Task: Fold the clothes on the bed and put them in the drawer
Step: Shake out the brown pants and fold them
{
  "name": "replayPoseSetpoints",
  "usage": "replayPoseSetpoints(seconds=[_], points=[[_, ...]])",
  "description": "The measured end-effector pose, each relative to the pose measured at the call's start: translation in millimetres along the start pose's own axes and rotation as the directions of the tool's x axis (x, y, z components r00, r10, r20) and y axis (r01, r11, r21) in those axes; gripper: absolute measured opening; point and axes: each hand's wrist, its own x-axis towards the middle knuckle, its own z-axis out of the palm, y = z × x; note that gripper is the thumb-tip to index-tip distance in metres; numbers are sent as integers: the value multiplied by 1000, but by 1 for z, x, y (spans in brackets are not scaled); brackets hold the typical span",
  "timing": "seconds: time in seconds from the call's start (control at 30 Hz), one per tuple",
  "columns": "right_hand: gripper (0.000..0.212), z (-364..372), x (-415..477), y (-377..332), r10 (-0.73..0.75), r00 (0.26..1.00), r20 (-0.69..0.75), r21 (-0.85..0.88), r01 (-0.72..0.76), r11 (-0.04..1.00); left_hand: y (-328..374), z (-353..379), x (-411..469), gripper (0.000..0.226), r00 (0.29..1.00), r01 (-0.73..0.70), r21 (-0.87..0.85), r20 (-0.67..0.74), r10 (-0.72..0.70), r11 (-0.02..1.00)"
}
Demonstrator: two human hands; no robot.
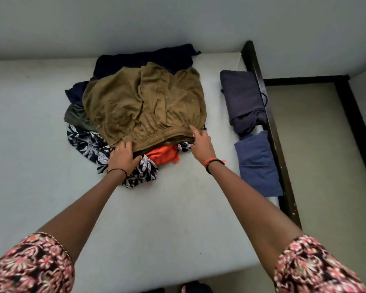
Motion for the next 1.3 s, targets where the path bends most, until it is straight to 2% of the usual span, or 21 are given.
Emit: replayPoseSetpoints(seconds=[0.17, 0.27, 0.37, 0.5, 0.6, 0.7, 0.77, 0.83, 0.9, 0.97, 1.03, 1.1, 1.17, 1.23, 1.3], points=[[59, 2, 31, -15, -61, 998, 30, -219, 66, 973, -5, -1, 20, 49, 997, -45, 31, 66, 43, 999], [51, 2, 38, -25, -44, 998, 52, -244, 55, 968, -12, -8, 25, 33, 1000, -9, -43, 23, 10, 999], [52, -1, 36, -29, -47, 997, 54, -256, 59, 965, -16, -19, 21, 37, 998, -12, -54, -64, 8, 998], [49, -10, 16, -23, -143, 988, -58, -395, 109, 912, -23, -35, 4, 43, 992, -29, -56, -120, 22, 998], [45, -29, -5, -10, -268, 950, -160, -485, 161, 860, -22, -57, -11, 45, 986, -136, 65, -91, 142, 989], [43, -60, -26, 4, -409, 888, -208, -584, 223, 781, -22, -96, -27, 44, 964, -186, 117, -168, 204, 976], [39, -81, -37, 9, -554, 817, -160, -635, 345, 691, -23, -124, -39, 40, 926, -227, 164, -268, 265, 960], [52, -109, -48, 7, -663, 743, -91, -666, 449, 595, -18, -155, -55, 36, 873, -246, 231, -369, 318, 941], [79, -147, -60, -5, -724, 688, -47, -653, 527, 543, -7, -192, -75, 31, 849, -190, 248, -445, 286, 950], [97, -188, -71, -21, -766, 643, -24, -611, 597, 520, 8, -230, -89, 26, 861, -116, 146, -479, 173, 982], [105, -233, -86, -43, -787, 616, -23, -570, 639, 516, 22, -269, -100, 25, 907, -21, -27, -421, 8, 999], [110, -270, -100, -66, -803, 595, -44, -522, 672, 526, 34, -304, -109, 24, 938, 8, -67, -346, -31, 998], [105, -308, -111, -91, -790, 598, -136, -402, 695, 596, 44, -343, -122, 22, 935, -11, 110, -351, 49, 994], [97, -353, -117, -121, -761, 607, -230, -239, 723, 649, 55, -389, -139, 21, 893, -40, 365, -405, 198, 930], [76, -396, -126, -147, -764, 589, -263, -60, 780, 623, 65, -434, -156, 20, 852, -120, 489, -396, 342, 864]])
